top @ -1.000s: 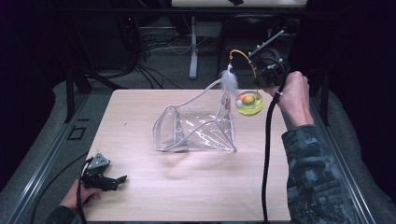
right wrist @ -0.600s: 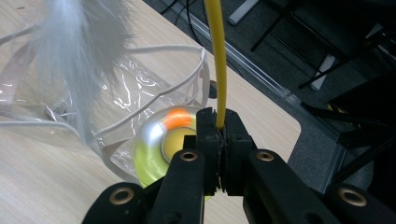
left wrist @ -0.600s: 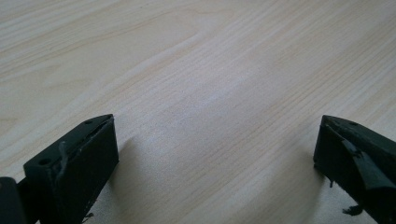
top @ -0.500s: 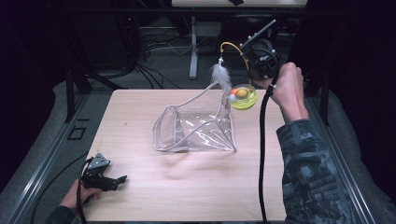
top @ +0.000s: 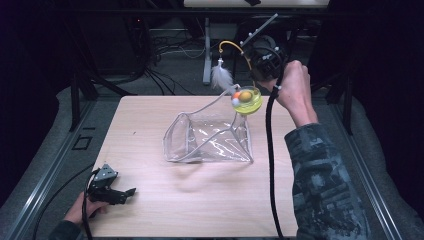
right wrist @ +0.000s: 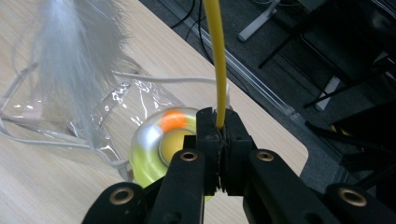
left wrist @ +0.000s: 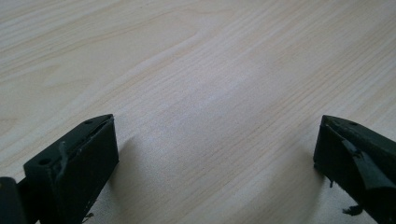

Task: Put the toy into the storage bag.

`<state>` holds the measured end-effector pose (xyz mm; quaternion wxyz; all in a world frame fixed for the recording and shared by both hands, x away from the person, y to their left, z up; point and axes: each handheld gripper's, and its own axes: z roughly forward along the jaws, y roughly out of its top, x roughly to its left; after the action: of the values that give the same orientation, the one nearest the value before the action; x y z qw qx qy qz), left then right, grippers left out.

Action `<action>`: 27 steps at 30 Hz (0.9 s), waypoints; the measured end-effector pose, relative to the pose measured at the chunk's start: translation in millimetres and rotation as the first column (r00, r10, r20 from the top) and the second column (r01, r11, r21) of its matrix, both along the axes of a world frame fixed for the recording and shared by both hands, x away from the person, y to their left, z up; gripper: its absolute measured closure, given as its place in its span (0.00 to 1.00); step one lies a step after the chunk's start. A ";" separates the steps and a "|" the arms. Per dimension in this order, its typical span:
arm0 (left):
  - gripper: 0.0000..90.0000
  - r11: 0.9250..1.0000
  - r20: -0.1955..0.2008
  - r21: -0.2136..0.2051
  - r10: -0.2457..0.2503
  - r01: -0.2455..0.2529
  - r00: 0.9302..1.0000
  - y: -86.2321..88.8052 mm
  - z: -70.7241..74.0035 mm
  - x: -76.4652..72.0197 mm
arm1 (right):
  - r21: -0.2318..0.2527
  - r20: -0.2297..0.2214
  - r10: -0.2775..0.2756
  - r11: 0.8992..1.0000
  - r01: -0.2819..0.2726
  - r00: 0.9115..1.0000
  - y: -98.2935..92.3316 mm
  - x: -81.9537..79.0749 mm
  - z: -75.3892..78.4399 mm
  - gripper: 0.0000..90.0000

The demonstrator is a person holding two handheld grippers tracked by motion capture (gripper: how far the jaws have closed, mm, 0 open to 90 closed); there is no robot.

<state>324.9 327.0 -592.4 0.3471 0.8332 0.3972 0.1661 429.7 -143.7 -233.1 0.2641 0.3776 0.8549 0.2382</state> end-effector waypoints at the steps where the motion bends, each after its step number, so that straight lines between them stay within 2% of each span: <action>1: 0.00 1.000 0.000 0.000 0.000 0.000 1.000 0.0 0.0 0.0 | 0.001 0.002 0.005 1.000 -0.005 1.000 2.7 0.2 0.2 0.98; 16: 0.00 1.000 0.001 0.000 -0.002 0.002 1.000 0.3 0.0 0.0 | -0.007 -0.010 0.069 0.998 -0.069 0.998 35.0 3.9 -4.1 0.98; 27: 0.00 1.000 0.001 0.001 -0.003 0.003 1.000 0.3 0.0 0.0 | 0.004 -0.032 0.107 0.994 -0.107 0.994 54.8 9.1 -18.0 0.98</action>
<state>325.0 327.4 -592.4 0.3472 0.8338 0.3958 0.1659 438.8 -88.9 -251.1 0.2368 0.3355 0.8777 0.2468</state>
